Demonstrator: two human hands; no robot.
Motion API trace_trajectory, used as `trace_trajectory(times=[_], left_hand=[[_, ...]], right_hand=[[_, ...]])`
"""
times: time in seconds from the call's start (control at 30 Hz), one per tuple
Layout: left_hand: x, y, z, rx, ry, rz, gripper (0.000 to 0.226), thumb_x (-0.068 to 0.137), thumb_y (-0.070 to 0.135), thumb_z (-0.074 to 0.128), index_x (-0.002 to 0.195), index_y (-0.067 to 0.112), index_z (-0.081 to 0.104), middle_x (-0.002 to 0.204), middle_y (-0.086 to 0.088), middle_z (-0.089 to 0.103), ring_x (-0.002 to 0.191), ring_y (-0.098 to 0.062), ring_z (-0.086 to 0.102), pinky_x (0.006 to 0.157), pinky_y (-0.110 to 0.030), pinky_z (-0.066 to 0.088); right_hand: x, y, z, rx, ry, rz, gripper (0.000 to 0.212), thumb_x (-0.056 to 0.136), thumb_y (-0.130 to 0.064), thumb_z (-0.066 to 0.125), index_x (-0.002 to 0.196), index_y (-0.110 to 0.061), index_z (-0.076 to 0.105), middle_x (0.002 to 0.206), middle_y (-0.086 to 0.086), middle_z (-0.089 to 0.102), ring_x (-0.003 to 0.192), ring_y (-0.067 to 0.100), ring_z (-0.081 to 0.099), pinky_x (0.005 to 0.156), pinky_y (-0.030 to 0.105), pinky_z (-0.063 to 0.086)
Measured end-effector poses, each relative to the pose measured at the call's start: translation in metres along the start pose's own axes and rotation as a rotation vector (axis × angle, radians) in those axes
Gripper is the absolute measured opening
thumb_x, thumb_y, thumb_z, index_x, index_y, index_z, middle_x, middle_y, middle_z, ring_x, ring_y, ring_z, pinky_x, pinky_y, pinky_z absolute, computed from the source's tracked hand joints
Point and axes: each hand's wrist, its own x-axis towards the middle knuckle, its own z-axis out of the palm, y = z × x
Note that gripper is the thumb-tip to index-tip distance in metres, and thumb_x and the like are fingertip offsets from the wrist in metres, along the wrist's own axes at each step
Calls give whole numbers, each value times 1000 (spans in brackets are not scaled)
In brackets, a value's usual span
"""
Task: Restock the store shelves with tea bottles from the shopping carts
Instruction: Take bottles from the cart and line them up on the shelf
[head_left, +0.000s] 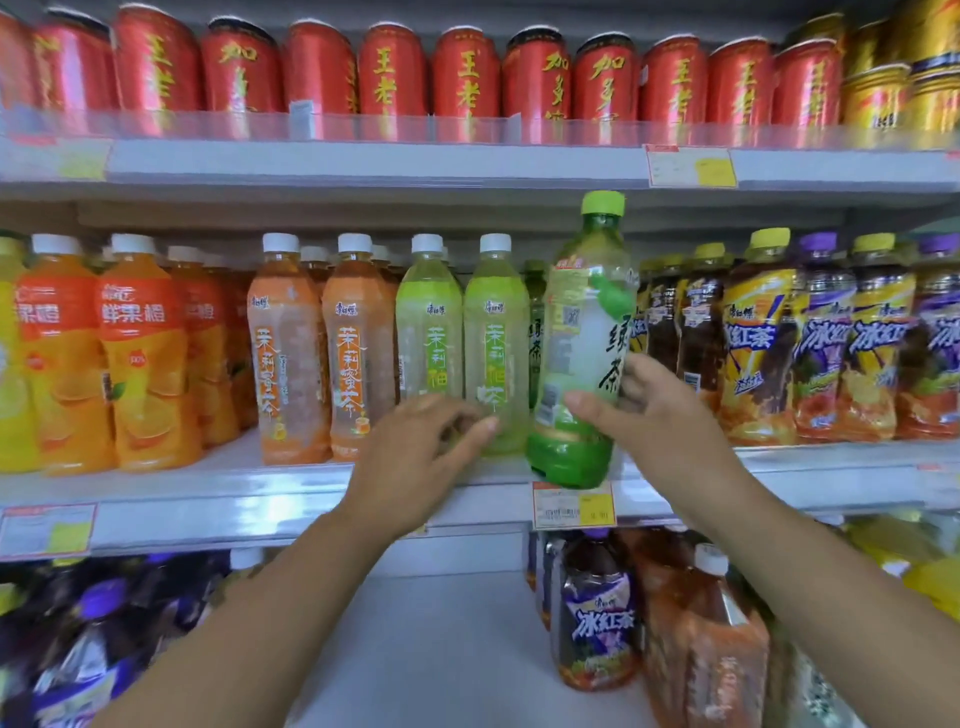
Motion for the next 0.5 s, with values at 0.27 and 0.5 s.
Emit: trace_trajectory(times=[0.27,0.5], left_hand=[[-9,-7,14,215,108,82,45,78,71,50,67,30,66,60,20,40,61,1,45,49,-14,27],[-10,-9,18,186,165,99,44,77,70,55,64,30,67,61,19,45,58,4,42,50,-10,25]], right_hand=[[49,22,-14,-339,123,26,66,75,-34,79,130,-17,47,119,-8,57,106,12,55,90,31,48],[93,59,-22,-407,101,152,57,75,-25,81,113,-14,40,113,3,60,97,17,60,72,25,51]])
